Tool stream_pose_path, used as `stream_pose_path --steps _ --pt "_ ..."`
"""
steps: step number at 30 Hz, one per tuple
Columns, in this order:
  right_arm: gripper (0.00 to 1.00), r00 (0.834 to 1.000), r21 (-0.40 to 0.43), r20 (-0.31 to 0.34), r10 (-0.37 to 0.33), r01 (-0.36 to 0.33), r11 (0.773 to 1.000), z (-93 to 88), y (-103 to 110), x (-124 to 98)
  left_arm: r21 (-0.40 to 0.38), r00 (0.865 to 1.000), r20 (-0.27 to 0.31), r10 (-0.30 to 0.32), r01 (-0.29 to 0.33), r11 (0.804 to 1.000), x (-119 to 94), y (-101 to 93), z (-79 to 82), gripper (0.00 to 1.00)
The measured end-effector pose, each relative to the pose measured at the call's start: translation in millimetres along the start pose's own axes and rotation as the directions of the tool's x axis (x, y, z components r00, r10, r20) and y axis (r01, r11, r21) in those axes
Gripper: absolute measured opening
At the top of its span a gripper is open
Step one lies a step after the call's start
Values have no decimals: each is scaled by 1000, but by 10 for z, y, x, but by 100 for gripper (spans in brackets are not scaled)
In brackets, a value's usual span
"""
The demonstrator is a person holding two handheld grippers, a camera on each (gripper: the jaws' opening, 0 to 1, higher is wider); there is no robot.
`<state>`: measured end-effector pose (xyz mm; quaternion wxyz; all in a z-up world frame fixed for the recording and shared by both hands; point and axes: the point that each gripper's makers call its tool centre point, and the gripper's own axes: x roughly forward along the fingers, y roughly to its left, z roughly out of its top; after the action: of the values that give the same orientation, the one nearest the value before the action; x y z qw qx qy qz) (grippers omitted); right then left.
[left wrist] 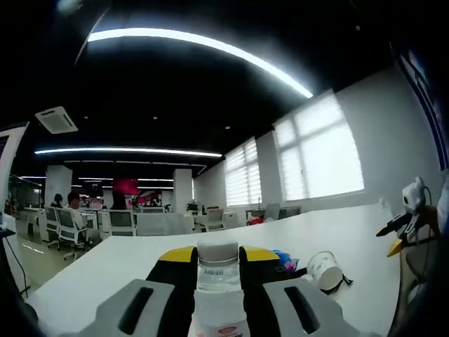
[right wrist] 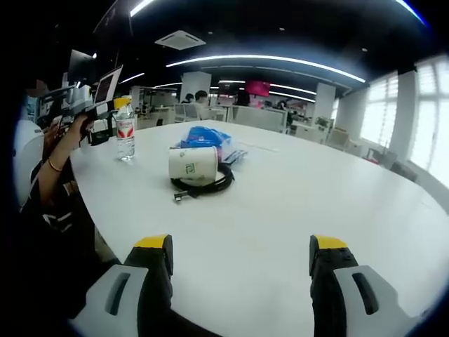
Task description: Arrange the tabletop items into an orderly group along one side of the table until the central work area is clear of visible clutter.
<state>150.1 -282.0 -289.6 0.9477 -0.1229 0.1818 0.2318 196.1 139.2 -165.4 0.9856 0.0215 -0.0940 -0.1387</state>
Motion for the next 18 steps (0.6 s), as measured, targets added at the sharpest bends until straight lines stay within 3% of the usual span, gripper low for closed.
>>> stream_pose_path --steps 8,10,12,14,17,18 --pt "78 1000 1 3 6 -6 1000 9 19 -12 13 998 22 -65 65 998 -14 -15 68 23" --pt "78 1000 -4 1 10 -10 1000 19 26 -13 44 997 20 -78 77 996 -16 12 98 29" --pt "79 1000 -10 2 13 -13 1000 33 33 -9 16 993 24 -112 112 994 -25 25 131 36" --pt "79 1000 -11 6 22 -22 1000 45 53 -6 -53 981 51 -186 189 981 -42 -17 185 42" --pt "79 999 -11 7 34 -34 999 57 79 -8 -57 961 72 -268 273 960 -52 1 224 44" --pt "79 999 -12 7 34 -34 999 61 79 -12 -80 945 92 -313 320 944 -61 -19 243 44"
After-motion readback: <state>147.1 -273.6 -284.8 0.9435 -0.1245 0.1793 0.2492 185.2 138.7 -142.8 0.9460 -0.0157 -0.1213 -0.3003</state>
